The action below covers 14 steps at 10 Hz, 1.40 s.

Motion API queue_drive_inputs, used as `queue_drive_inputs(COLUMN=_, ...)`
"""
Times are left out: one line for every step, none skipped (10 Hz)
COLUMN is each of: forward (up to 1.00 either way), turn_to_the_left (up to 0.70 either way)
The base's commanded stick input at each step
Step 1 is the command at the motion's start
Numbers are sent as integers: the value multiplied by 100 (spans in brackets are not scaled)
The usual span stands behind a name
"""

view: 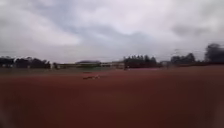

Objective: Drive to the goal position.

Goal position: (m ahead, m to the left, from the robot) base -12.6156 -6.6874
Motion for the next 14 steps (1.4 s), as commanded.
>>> queue_drive_inputs(forward=0, turn_to_the_left=-70)
queue_drive_inputs(forward=0, turn_to_the_left=-70)
queue_drive_inputs(forward=0, turn_to_the_left=-70)
queue_drive_inputs(forward=0, turn_to_the_left=-70)
queue_drive_inputs(forward=0, turn_to_the_left=-70)
queue_drive_inputs(forward=0, turn_to_the_left=-70)
queue_drive_inputs(forward=0, turn_to_the_left=-70)
queue_drive_inputs(forward=0, turn_to_the_left=-70)
queue_drive_inputs(forward=0, turn_to_the_left=-70)
queue_drive_inputs(forward=0, turn_to_the_left=-70)
queue_drive_inputs(forward=0, turn_to_the_left=-70)
queue_drive_inputs(forward=0, turn_to_the_left=-70)
queue_drive_inputs(forward=0, turn_to_the_left=-70)
queue_drive_inputs(forward=0, turn_to_the_left=-70)
